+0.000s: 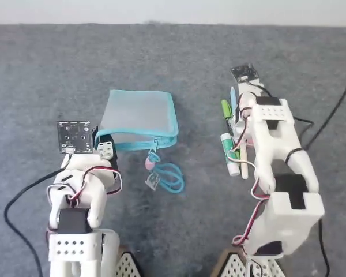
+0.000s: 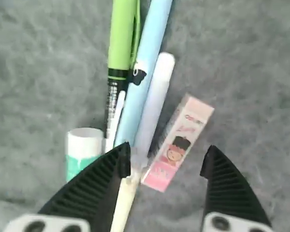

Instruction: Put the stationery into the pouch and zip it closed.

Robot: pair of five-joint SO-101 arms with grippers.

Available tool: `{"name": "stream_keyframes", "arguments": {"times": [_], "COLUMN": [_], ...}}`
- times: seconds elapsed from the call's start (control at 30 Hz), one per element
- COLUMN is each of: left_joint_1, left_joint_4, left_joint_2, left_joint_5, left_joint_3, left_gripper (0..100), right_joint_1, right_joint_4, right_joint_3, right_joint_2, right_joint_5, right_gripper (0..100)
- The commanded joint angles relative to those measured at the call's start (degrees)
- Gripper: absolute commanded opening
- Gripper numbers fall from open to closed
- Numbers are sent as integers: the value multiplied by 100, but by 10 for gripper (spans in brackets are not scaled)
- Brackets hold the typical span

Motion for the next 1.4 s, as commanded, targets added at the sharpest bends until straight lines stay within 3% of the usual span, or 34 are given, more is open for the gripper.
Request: {"name": "stream_keyframes", "arguments": {"times": [0.0,0.4,0.6,0.97,1.17,1.37], "left_joint_1": [-53,-53,-53,-53,-35,-44], "left_joint_4": [-237,-237,-237,-237,-237,-264], "left_joint_2": [35,35,35,35,35,35], "left_joint_5": [79,79,79,79,79,97], "left_joint_3": [-22,-22,-22,-22,-13,-4], "left_gripper": [12,12,12,12,12,12], "right_joint_1": [180,198,488,927,347,-1138], "right_joint_4": [-66,-4,-22,637,1095,1367], "right_joint_3": [-352,-70,149,308,949,1899], "right_joint_2": [-57,31,31,-778,-2905,-4980], "right_joint_5": [-53,-53,-53,-53,-53,9], "right_gripper": [242,232,61,7,8,7]}}
